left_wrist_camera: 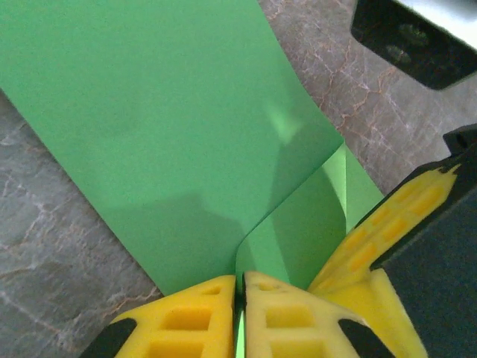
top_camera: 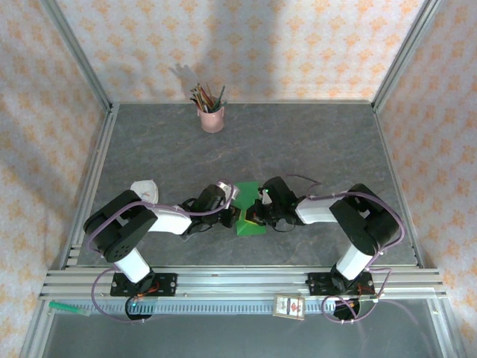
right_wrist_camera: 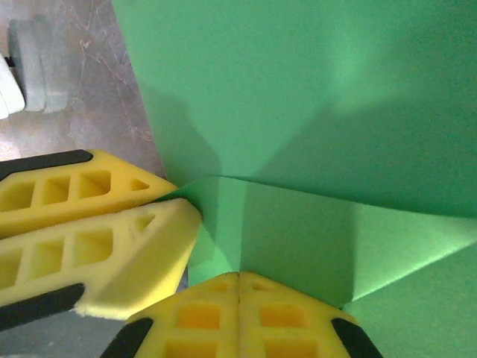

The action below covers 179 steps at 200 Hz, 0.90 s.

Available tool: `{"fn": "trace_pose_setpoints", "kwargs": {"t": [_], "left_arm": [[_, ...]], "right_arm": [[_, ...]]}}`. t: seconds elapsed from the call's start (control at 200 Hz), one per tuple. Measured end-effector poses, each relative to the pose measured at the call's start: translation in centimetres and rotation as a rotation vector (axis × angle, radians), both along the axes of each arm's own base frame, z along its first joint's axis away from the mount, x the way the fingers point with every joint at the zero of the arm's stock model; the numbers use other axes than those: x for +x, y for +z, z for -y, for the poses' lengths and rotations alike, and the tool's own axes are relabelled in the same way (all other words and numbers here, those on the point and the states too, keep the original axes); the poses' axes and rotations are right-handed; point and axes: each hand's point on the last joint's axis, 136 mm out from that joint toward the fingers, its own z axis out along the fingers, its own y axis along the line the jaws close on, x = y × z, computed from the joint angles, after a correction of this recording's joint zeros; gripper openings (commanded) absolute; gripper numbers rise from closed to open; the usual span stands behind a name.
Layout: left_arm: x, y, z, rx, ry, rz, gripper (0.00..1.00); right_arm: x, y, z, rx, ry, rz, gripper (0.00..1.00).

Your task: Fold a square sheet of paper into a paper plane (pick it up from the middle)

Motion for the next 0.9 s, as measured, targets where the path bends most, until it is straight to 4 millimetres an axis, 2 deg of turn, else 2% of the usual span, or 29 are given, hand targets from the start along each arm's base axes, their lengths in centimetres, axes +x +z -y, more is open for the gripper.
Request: {"fn": "trace_pose_setpoints", "kwargs": {"t": [0.24,0.42,0.475,0.531,0.616,0.681,0.731,0.896], "left_arm": [[-0.1,0.7,-0.1,-0.014,0.025,-0.019,0.32],[-0.5,4.0,-0.1,-0.084,0.062,0.017,0.36],[-1.3,4.8,0.0,-0.108,0.067,0.025,0.33],[-2.5,5.2,0.2,-0.132,0.061,0.017,0.23],[-4.4,5.0,0.7,-0.164,0.046,-0.022,0.09],[-5.5,4.5,1.1,-0.188,0.033,-0.067,0.03],[-5.9,4.1,1.4,-0.197,0.029,-0.097,0.00],[-6.2,3.0,2.0,-0.213,0.030,-0.148,0.00]], "right_arm": [[0.2,0.0,-0.2,0.008,0.000,0.009,0.01],[0.2,0.0,-0.2,0.011,0.000,0.013,0.01],[0.2,0.0,-0.2,0.012,0.000,0.015,0.01],[0.3,0.0,-0.2,0.013,0.000,0.016,0.01],[0.3,0.0,-0.2,0.013,0.000,0.015,0.01],[0.3,0.0,-0.2,0.013,0.000,0.016,0.01],[0.3,0.0,-0.2,0.013,0.000,0.015,0.01],[0.3,0.0,-0.2,0.013,0.000,0.015,0.01]]}}
